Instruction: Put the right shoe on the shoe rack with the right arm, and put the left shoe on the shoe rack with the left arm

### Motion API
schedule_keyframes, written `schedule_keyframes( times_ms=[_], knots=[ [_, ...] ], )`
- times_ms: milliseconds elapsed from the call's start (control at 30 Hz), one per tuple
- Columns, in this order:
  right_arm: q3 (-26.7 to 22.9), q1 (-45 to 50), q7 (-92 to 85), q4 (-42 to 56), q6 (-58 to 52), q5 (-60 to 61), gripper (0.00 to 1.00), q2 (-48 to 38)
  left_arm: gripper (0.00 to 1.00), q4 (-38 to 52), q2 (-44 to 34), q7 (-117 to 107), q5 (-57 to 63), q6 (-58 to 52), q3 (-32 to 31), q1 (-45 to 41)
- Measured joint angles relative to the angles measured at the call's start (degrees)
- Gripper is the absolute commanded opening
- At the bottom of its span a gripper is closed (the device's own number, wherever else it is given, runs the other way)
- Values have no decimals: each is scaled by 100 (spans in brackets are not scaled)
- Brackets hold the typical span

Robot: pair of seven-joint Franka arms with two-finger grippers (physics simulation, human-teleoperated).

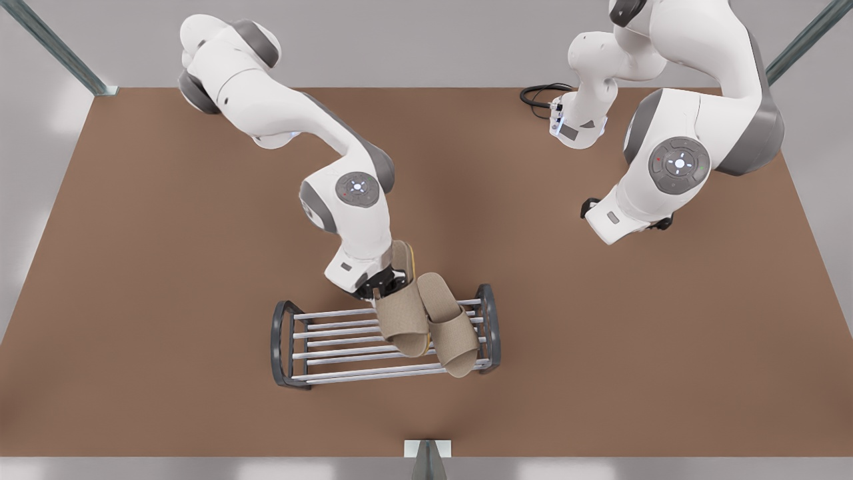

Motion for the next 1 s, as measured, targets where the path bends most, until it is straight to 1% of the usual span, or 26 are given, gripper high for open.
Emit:
schedule_keyframes(
  times_ms=[67,233,500,533,567,600,633,900,967,1000],
  knots=[
    [-107,-4,230,44,108,-31,21,34,100,0,62,43,46,32,-1,-30],
    [-96,-321,671,-11,288,-72,21,15,100,-61,122,129,112,74,6,-20],
    [-92,-263,1169,-213,546,-218,22,29,100,-85,328,224,147,190,8,-34],
    [-94,-238,1222,-219,567,-253,34,34,100,-84,331,233,150,199,8,-39],
    [-94,-219,1274,-222,582,-288,58,39,100,-86,333,242,152,206,8,-44],
    [-94,-208,1324,-253,595,-322,86,40,100,-87,333,250,152,212,8,-48],
    [-95,-202,1370,-286,610,-369,100,40,100,-87,334,258,153,217,8,-50],
    [-89,-206,1633,-407,794,-727,100,6,100,-88,334,307,158,238,8,-52],
    [-86,-354,1632,-390,708,-502,100,-134,100,-88,334,317,158,238,8,-52],
    [-85,-618,1599,-383,556,-158,100,-409,100,-88,334,321,158,237,6,-51]
  ],
)
